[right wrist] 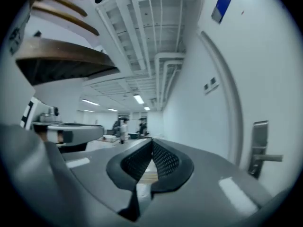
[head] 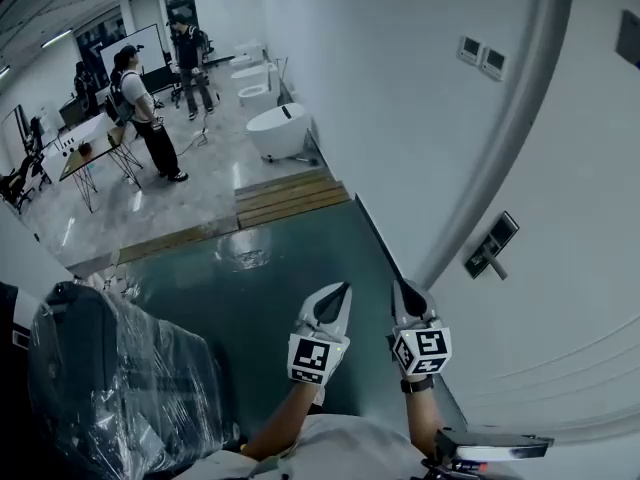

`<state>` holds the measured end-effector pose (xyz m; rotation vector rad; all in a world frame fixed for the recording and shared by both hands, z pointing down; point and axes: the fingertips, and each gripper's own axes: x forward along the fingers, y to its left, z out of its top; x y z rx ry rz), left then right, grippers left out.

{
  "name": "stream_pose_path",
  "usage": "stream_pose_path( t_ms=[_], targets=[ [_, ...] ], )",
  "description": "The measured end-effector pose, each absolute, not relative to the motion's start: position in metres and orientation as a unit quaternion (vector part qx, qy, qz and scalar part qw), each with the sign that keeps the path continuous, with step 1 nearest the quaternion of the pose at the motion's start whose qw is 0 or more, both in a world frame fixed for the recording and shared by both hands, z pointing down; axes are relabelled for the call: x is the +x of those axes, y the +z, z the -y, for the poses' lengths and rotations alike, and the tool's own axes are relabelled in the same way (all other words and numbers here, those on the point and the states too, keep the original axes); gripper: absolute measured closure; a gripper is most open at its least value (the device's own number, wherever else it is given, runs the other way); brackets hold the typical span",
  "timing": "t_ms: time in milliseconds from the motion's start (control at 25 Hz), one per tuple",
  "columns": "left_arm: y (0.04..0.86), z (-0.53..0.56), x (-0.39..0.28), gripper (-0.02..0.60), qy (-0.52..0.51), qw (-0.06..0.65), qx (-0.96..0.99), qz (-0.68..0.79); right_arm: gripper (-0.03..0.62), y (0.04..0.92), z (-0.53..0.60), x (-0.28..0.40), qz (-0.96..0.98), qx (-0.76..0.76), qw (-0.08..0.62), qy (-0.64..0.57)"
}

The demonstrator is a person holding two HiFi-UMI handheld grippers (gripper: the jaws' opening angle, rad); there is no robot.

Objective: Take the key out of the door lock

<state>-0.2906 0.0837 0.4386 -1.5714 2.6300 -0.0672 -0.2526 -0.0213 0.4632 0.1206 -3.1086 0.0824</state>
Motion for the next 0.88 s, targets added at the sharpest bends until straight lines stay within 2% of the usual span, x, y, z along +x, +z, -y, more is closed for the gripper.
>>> stream_pose_path(
  t_ms=[120, 400, 680, 880],
  targets=[
    [0.440, -0.056, -0.311, 0.583, -0.014, 0.035, -0.573, -0.819, 0.588, 0.464, 0.067, -0.262, 0.989, 0.146, 0.006, 0.037],
    [0.470, 0.036, -0.316, 0.581, 0.011, -0.021, -0.676, -0.736, 0.588, 0.475, 0.127, -0.238, 0.968, 0.244, 0.038, 0.030],
    [0.468, 0.160, -0.293, 0.580, 0.001, -0.022, -0.754, -0.656, 0.588, 0.473, 0.218, -0.204, 0.941, 0.336, 0.007, 0.045],
    [0.450, 0.251, -0.272, 0.578, -0.011, 0.006, -0.777, -0.629, 0.588, 0.473, 0.276, -0.176, 0.928, 0.366, -0.022, 0.063]
  ],
)
